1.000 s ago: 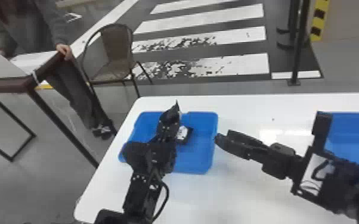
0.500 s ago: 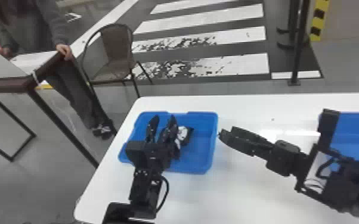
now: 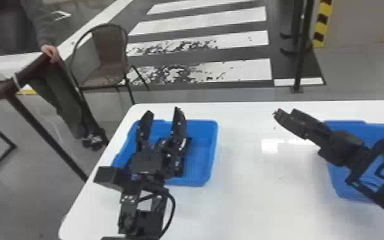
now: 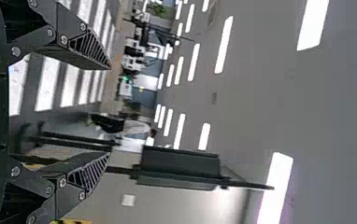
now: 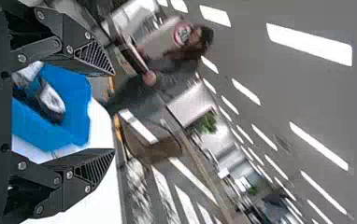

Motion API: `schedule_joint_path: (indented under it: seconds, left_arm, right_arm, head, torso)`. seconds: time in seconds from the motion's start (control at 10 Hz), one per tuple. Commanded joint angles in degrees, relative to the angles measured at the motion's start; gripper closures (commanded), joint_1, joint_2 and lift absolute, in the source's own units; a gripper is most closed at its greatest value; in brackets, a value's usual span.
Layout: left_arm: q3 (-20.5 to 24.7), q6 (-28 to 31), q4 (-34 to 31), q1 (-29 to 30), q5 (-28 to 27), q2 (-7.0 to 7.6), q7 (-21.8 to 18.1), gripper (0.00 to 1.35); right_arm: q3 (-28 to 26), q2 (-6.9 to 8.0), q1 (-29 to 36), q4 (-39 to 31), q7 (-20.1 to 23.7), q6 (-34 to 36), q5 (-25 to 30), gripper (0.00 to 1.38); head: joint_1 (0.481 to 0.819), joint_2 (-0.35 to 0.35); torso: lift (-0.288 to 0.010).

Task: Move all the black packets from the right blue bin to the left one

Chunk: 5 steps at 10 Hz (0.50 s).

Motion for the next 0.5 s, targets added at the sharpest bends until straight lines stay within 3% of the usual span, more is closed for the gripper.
schedule_joint_path:
  seconds: [0.0, 0.2, 0.4]
  left_arm:
    - [-2.96, -3.60, -5.14, 3.55, 3.79, -0.07, 0.06, 0.42]
    - [-4.56, 0.62, -11.61, 8.19, 7.22, 0.46, 0.15, 0.42]
    - [-3.98, 0.20, -13.72, 11.28, 7.44, 0.55, 0.33, 0.42]
  right_arm:
    - [-10.50, 1.09, 4.79, -7.23, -3.90, -0.02, 10.11, 0.50]
    - [-18.61, 2.14, 6.62, -8.64, -7.15, 0.12, 19.25, 0.50]
    - [-23.87, 2.94, 8.31, -10.61, -9.52, 3.77, 26.79, 0.49]
  head:
    - [0.691, 0.209]
    - [0.678, 0.101]
    - [0.687, -0.023]
  torso:
    - [-0.140]
    - [-0.140]
    - [-0.140]
